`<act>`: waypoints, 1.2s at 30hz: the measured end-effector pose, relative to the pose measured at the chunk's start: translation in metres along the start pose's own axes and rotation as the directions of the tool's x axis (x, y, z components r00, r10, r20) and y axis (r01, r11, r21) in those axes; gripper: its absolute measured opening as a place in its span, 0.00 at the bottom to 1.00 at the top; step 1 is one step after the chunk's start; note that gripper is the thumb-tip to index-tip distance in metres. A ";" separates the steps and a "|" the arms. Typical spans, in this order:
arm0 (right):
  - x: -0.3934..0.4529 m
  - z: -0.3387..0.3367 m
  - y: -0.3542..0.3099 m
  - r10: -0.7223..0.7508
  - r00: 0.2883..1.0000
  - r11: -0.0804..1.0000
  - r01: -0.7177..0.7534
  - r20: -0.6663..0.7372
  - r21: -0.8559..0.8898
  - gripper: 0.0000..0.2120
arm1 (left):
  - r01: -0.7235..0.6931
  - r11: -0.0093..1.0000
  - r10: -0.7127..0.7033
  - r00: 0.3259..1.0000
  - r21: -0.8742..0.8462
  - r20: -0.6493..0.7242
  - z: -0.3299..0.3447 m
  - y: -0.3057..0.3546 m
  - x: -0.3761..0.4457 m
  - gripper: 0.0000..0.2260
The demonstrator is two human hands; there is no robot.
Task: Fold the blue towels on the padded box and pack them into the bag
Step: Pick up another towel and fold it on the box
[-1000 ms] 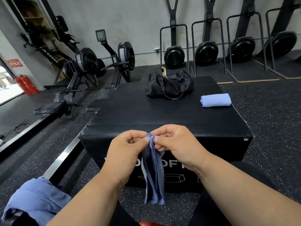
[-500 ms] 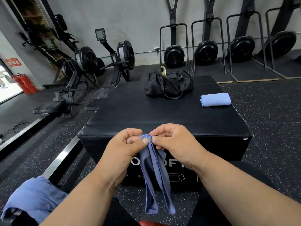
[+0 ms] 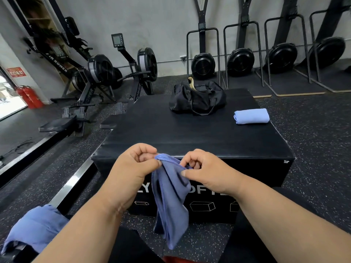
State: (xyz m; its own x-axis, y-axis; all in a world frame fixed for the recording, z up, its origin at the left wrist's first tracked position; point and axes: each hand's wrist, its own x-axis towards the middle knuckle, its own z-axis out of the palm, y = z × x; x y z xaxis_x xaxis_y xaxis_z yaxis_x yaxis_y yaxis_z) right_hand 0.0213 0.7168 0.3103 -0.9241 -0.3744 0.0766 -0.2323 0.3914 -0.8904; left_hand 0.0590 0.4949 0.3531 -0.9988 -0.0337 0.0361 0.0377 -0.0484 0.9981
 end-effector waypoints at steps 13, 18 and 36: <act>-0.004 0.005 0.017 -0.098 0.995 0.988 0.098 0.001 -0.121 0.10 | -0.025 0.999 0.023 0.997 0.020 0.079 -0.020 0.006 0.004 0.12; -0.006 0.007 0.014 -0.129 0.991 0.989 0.130 0.032 -0.062 0.08 | -0.050 0.999 0.050 0.995 0.007 0.083 -0.027 0.006 0.005 0.13; -0.013 -0.012 -0.017 -0.279 0.944 0.960 0.273 -0.177 -0.058 0.12 | -0.052 0.941 0.037 0.998 0.334 0.052 -0.044 -0.016 0.008 0.18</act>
State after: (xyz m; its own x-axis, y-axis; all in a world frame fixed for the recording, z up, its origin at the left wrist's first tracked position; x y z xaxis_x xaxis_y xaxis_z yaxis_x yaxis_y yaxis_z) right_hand 0.0337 0.7253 0.3304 -0.8611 -0.3142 0.3998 -0.4929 0.3227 -0.8080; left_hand 0.0517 0.4518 0.3352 -0.9970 0.0165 0.0752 0.0768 0.2896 0.9541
